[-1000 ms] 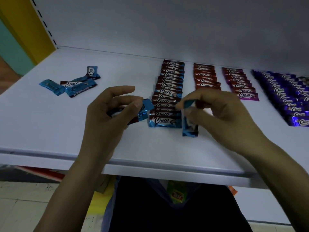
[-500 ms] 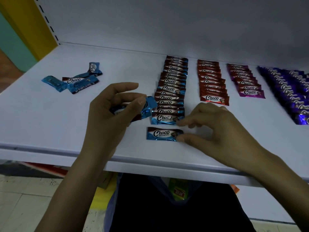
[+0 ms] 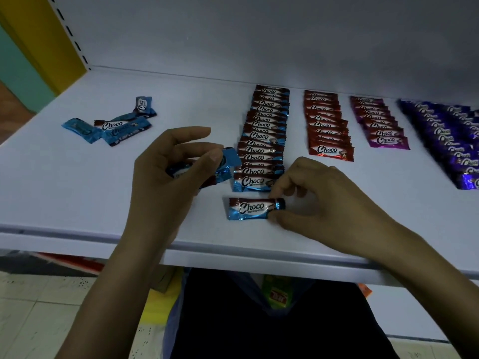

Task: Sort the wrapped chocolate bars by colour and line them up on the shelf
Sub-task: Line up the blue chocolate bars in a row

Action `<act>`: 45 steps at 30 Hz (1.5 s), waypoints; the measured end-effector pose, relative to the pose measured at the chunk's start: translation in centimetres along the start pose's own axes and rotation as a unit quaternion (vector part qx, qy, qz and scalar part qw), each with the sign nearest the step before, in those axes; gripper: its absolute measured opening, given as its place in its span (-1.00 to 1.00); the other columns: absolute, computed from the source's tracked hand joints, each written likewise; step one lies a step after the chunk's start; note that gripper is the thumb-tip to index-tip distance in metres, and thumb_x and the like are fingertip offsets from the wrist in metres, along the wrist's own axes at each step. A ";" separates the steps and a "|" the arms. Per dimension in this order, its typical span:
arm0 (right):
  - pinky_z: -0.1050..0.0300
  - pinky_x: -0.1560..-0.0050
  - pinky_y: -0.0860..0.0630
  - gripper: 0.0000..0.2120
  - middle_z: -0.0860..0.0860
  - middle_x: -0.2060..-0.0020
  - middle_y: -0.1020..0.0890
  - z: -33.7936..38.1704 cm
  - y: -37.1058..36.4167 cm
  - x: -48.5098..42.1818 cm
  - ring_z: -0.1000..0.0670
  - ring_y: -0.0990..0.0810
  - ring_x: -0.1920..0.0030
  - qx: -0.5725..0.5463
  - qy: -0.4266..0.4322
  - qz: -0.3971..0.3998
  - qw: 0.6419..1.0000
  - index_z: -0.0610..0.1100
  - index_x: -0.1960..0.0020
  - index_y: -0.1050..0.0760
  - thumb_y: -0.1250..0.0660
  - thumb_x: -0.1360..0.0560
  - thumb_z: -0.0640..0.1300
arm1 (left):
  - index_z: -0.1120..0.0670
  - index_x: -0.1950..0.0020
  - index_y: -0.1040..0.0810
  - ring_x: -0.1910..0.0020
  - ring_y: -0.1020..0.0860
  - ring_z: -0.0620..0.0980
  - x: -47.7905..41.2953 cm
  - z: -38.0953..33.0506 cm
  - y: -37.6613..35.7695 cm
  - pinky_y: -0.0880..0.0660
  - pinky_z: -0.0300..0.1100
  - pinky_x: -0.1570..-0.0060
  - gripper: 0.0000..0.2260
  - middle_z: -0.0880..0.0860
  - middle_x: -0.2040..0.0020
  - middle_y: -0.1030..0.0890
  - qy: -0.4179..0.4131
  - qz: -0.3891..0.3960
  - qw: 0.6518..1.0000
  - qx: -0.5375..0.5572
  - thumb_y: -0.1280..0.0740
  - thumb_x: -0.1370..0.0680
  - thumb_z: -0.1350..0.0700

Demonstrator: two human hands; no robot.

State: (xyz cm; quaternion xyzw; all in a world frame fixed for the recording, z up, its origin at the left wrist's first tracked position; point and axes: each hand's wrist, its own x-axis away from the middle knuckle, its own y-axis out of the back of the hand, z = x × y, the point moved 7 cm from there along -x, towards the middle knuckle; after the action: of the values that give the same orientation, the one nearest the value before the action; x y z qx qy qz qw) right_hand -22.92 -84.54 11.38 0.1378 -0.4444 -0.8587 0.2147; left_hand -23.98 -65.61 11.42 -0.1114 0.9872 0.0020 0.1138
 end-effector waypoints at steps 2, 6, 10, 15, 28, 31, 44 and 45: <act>0.22 0.03 -0.32 -0.77 0.16 0.09 -0.49 0.0 0.4 -0.1 0.23 -0.42 0.11 0.016 -0.002 -0.020 1.000 0.02 0.03 -0.55 -0.42 -0.35 0.06 | -0.04 -0.05 -0.52 0.01 -0.64 -0.17 0.0 -0.1 0.3 -0.50 -0.40 0.32 -0.75 -0.19 0.20 -0.68 -0.006 -0.013 1.000 0.010 -0.35 -0.38 0.03; 0.18 0.00 -0.33 -0.78 0.12 0.06 -0.49 0.1 0.7 -0.3 0.21 -0.37 0.15 0.030 -0.006 -0.047 0.998 0.00 0.01 -0.54 -0.44 -0.38 0.00 | -0.01 -0.06 -0.52 0.02 -0.64 -0.16 0.1 -0.1 0.2 -0.49 -0.41 0.33 -0.76 -0.18 0.21 -0.68 -0.008 -0.006 1.000 0.020 -0.34 -0.40 0.07; 0.21 0.03 -0.34 -0.78 0.09 0.07 -0.51 -0.1 0.7 -0.6 0.18 -0.37 0.16 0.041 -0.010 -0.059 0.997 -0.03 0.02 -0.54 -0.46 -0.38 -0.01 | -0.01 -0.07 -0.51 0.01 -0.64 -0.17 0.1 -0.2 -0.1 -0.50 -0.40 0.32 -0.76 -0.19 0.20 -0.68 -0.012 0.013 1.000 0.013 -0.34 -0.41 0.09; 0.51 0.14 -0.35 -0.65 0.23 0.14 -0.48 0.8 1.3 -0.6 0.29 -0.46 0.11 -0.044 0.012 -0.089 0.995 0.04 -0.03 -0.49 -0.36 -0.34 0.21 | -0.01 -0.08 -0.50 0.08 -0.64 -0.18 0.2 -0.5 -0.5 -0.51 -0.40 0.32 -0.74 -0.19 0.21 -0.67 -0.030 0.040 0.999 0.009 -0.37 -0.40 0.10; 0.17 0.08 -0.59 -0.90 0.09 0.17 -0.68 5.1 0.5 -6.5 0.11 -0.65 0.18 -0.195 0.078 -0.100 0.973 -0.10 0.01 -0.64 -0.38 -0.50 -0.15 | 0.02 -0.16 -0.55 0.31 -0.52 -0.19 -0.4 0.7 -0.2 -0.43 -0.33 0.39 -0.66 -0.10 0.19 -0.63 0.024 0.061 0.997 0.029 -0.42 -0.40 0.11; 0.23 0.12 -0.59 -0.90 0.10 0.20 -0.69 4.7 0.8 -6.4 0.10 -0.66 0.22 -0.202 0.077 -0.115 0.970 -0.10 0.03 -0.65 -0.36 -0.51 -0.20 | -0.03 -0.15 -0.57 0.32 -0.52 -0.19 -0.5 0.9 -0.1 -0.42 -0.33 0.41 -0.73 -0.10 0.18 -0.63 0.020 0.047 0.998 0.023 -0.42 -0.49 0.22; 0.17 0.13 -0.62 -0.80 -0.05 0.11 -0.68 4.4 1.1 -5.3 -0.01 -0.67 0.12 -0.347 0.030 -0.049 0.936 -0.03 0.01 -0.58 -0.42 -0.40 -0.23 | -0.11 -0.14 -0.55 0.21 -0.59 -0.30 -0.2 0.2 -0.4 -0.45 -0.46 0.32 -0.68 -0.21 0.16 -0.65 0.005 0.055 0.998 -0.030 -0.36 -0.50 0.26; 0.21 0.15 -0.61 -0.75 -0.02 0.10 -0.69 4.7 1.0 -5.2 0.01 -0.68 0.11 -0.347 0.045 -0.018 0.937 -0.04 -0.02 -0.58 -0.44 -0.37 -0.23 | -0.06 -0.18 -0.54 0.24 -0.58 -0.30 -0.1 0.0 -0.5 -0.44 -0.47 0.33 -0.68 -0.17 0.15 -0.65 -0.003 0.060 0.998 -0.036 -0.35 -0.50 0.26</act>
State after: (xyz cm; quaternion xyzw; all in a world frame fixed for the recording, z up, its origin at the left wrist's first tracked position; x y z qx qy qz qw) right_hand -20.13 -79.18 15.11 0.1014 -0.1062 -0.9560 0.2539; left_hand -23.80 -66.07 11.50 -0.0558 0.9911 0.0451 0.1123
